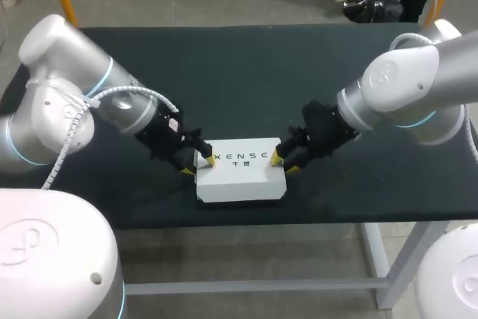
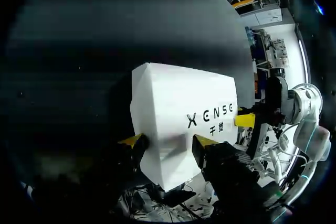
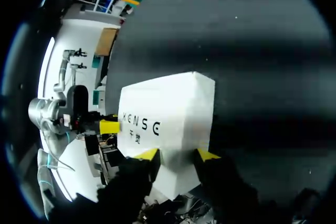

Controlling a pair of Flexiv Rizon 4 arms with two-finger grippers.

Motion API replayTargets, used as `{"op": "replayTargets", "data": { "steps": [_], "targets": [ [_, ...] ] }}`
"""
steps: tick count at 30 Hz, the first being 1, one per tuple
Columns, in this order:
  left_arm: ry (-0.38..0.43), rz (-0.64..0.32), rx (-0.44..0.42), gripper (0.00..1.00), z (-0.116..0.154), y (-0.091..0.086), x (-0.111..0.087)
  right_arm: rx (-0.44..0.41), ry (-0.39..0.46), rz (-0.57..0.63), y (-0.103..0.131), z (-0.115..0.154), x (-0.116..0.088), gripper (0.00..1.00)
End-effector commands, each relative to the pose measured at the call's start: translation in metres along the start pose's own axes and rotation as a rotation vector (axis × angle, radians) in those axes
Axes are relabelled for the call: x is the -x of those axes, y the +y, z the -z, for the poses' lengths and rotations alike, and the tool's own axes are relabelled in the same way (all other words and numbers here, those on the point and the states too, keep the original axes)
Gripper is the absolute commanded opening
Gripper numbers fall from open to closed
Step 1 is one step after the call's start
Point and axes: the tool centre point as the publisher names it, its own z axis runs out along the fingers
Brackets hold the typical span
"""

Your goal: Assemble the packaging by folding the flat box into shape, placing the metal phone stand inside, and closing the box properly

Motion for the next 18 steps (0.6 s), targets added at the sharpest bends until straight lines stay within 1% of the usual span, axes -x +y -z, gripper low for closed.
{"op": "replayTargets", "data": {
  "steps": [1, 10, 18],
  "targets": [
    [-0.017, 0.008, 0.030, 0.62, -0.0027, -0.0074, -0.0071, -0.021, 0.002, -0.009, 0.0037, -0.0003, -0.0047, 0.47],
    [-0.023, 0.026, 0.076, 0.59, -0.0019, -0.0088, -0.0109, -0.055, -0.008, -0.049, 0.0066, 0.0022, -0.0070, 0.47],
    [-0.025, 0.038, 0.097, 0.58, -0.0002, -0.0083, -0.0119, -0.080, -0.007, -0.069, 0.0086, 0.0033, -0.0061, 0.47]
  ]
}}
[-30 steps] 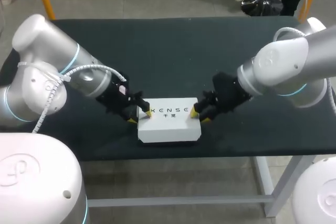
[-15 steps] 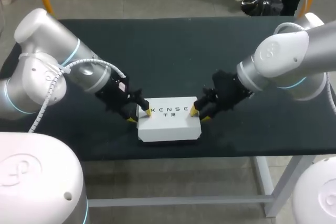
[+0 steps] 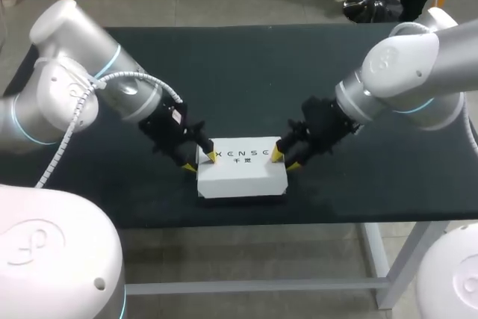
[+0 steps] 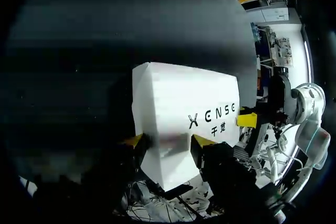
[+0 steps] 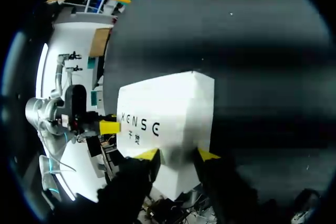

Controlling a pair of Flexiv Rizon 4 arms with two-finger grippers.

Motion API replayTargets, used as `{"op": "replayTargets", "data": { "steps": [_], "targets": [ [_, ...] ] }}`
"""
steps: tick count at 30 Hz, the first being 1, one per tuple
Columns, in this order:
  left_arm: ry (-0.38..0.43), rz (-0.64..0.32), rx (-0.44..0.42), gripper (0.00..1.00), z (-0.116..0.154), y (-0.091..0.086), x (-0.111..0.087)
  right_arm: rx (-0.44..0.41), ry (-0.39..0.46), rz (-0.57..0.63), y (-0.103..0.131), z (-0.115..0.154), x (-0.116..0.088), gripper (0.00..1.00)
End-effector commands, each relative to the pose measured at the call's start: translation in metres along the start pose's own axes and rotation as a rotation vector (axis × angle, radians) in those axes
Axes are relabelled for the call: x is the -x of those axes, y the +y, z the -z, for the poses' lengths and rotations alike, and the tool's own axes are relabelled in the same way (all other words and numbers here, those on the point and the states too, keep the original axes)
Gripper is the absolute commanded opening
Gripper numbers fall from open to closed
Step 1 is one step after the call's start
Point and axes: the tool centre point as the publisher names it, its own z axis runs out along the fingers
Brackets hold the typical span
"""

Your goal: Assemble the packaging by folding the flat box into shape, placing the metal phone stand inside, and closing the box properly

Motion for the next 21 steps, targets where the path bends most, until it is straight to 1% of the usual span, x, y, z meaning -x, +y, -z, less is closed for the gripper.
{"op": "replayTargets", "data": {
  "steps": [1, 12, 21],
  "targets": [
    [-0.009, 0.004, 0.021, 0.58, -0.0016, -0.0025, -0.0072, -0.027, 0.002, -0.005, 0.0049, -0.0021, -0.0042, 0.47],
    [-0.026, 0.027, 0.042, 0.60, -0.0001, -0.0016, -0.0073, -0.050, -0.005, -0.016, 0.0064, -0.0008, -0.0061, 0.47],
    [-0.032, 0.043, 0.082, 0.60, 0.0023, -0.0033, -0.0081, -0.073, -0.010, -0.032, 0.0064, 0.0020, -0.0083, 0.47]
  ]
}}
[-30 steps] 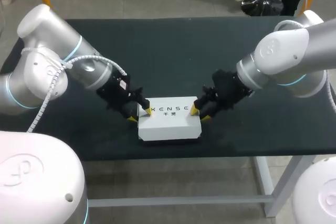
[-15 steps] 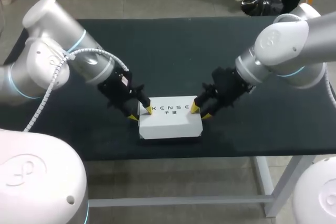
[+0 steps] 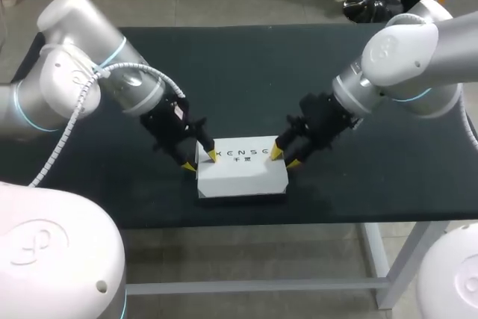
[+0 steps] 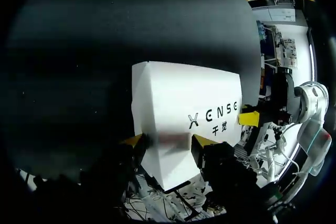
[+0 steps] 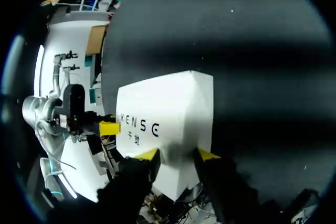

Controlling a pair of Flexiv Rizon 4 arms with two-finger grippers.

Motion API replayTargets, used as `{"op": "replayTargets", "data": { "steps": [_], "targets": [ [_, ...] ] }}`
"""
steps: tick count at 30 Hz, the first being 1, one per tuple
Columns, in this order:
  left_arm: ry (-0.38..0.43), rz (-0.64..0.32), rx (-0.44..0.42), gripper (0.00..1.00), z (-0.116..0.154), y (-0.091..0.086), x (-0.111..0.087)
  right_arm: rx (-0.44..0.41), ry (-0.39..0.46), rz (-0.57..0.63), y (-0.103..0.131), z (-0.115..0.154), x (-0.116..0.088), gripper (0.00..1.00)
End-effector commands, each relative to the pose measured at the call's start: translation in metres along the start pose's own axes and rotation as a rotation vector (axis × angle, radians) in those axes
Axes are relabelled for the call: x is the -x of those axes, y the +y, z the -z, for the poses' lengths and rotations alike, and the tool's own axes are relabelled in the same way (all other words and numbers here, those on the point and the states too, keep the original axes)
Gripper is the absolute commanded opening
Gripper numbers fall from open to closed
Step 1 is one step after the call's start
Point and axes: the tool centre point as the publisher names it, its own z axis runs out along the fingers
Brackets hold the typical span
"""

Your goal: Assemble the packaging by folding the flat box into shape, placing the metal phone stand inside, and closing the box properly

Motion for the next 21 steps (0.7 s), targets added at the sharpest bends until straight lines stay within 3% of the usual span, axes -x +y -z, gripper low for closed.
{"op": "replayTargets", "data": {
  "steps": [1, 21],
  "targets": [
    [-0.009, 0.002, 0.024, 0.60, -0.0004, -0.0050, -0.0061, -0.022, 0.000, -0.006, 0.0040, -0.0008, -0.0051, 0.47],
    [-0.022, 0.030, 0.074, 0.56, 0.0023, -0.0074, -0.0062, -0.063, -0.003, -0.043, 0.0046, 0.0021, -0.0088, 0.47]
  ]
}}
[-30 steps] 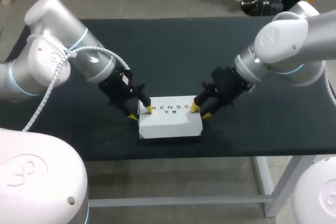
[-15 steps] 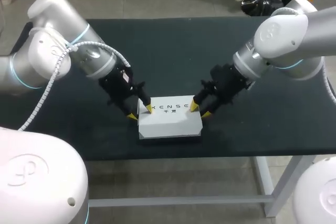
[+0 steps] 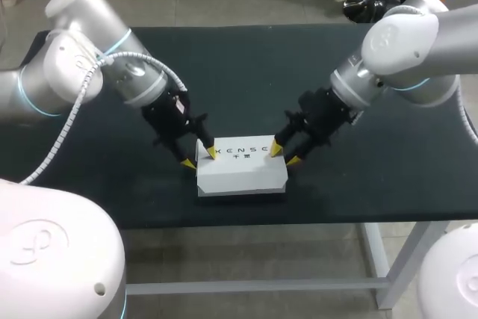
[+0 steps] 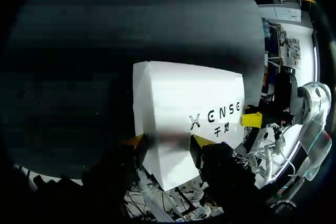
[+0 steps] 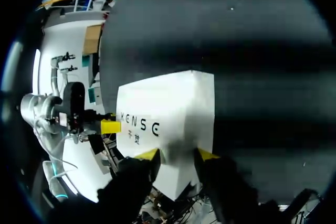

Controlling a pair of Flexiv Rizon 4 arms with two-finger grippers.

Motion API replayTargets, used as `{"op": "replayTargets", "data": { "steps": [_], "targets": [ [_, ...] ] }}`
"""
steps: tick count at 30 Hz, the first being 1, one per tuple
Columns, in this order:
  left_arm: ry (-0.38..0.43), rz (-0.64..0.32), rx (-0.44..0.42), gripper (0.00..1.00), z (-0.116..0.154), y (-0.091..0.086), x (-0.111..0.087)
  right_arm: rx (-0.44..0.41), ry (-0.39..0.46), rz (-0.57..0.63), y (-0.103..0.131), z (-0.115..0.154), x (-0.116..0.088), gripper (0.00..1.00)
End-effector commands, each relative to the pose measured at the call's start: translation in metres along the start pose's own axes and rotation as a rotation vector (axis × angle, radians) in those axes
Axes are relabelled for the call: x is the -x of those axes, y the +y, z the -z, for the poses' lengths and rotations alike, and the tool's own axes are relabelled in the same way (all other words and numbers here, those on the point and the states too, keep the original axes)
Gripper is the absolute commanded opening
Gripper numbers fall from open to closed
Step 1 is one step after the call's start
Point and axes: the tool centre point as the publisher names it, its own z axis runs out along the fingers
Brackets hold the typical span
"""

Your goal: Assemble the packaging by folding the flat box into shape, placing the metal phone stand inside, and closing the box properly

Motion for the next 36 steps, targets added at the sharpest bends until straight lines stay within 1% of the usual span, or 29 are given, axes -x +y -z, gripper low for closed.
{"op": "replayTargets", "data": {
  "steps": [1, 11, 22, 26, 33, 36],
  "targets": [
    [-0.005, 0.003, 0.010, 0.56, -0.001, -0.002, -0.005, -0.015, -0.002, -0.002, 0.003, -0.002, -0.005, 0.47],
    [-0.016, 0.016, 0.028, 0.57, 0.003, -0.002, -0.006, -0.025, -0.011, -0.009, 0.003, 0.001, -0.007, 0.47],
    [-0.031, 0.032, 0.062, 0.55, 0.005, -0.004, -0.010, -0.039, -0.018, -0.025, 0.003, 0.005, -0.010, 0.46],
    [-0.033, 0.037, 0.080, 0.55, 0.007, -0.004, -0.011, -0.050, -0.021, -0.033, 0.004, 0.006, -0.011, 0.46],
    [-0.035, 0.043, 0.113, 0.54, 0.008, -0.005, -0.013, -0.068, -0.024, -0.050, 0.005, 0.010, -0.013, 0.46],
    [-0.037, 0.048, 0.134, 0.52, 0.009, -0.005, -0.014, -0.076, -0.026, -0.056, 0.006, 0.011, -0.014, 0.45]
  ]
}}
